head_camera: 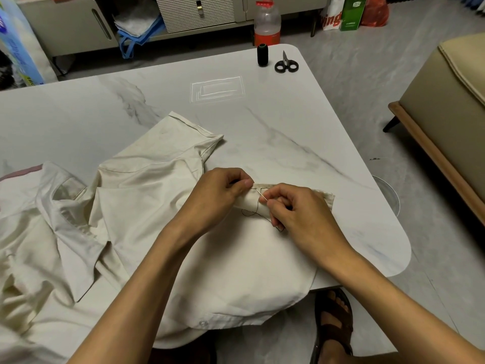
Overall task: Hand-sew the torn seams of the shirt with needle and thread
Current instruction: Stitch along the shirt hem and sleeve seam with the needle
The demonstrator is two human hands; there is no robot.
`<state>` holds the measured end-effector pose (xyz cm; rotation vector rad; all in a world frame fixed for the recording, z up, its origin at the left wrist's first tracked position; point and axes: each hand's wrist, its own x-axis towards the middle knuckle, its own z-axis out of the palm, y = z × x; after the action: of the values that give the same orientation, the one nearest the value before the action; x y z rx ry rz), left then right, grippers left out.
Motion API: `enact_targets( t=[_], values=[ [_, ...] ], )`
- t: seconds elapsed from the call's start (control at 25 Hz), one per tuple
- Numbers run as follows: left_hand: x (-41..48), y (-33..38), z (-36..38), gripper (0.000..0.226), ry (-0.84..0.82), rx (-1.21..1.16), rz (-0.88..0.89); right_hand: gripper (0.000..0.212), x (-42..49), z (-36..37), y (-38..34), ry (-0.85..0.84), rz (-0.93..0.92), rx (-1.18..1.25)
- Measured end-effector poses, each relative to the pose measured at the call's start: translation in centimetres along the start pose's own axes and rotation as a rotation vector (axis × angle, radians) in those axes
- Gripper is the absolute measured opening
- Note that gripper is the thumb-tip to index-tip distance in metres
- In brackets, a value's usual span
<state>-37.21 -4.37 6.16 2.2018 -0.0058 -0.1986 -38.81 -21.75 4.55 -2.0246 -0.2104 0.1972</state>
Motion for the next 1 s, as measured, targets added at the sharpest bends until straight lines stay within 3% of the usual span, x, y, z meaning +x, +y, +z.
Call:
enact_targets(
  t=[0.28,0.64,1.0],
  values=[
    [-0.7,0.5,0.1,0.013,0.066,0.04,0.049,0.017,-0.1,0.1,-0.1,0.051,0.008,-0.033],
    [-0.7,-0.5,1.7,0.013,0.383,0.438,0.422,0.026,-0.2,1.0,-0.9,0.161,0.014,-0.05],
    [-0.8,-0.2,1.7,0.013,0.418,0.519,0.549,0.025,-0.3,1.4,-1.2,0.217,0.017,-0.067]
  ],
)
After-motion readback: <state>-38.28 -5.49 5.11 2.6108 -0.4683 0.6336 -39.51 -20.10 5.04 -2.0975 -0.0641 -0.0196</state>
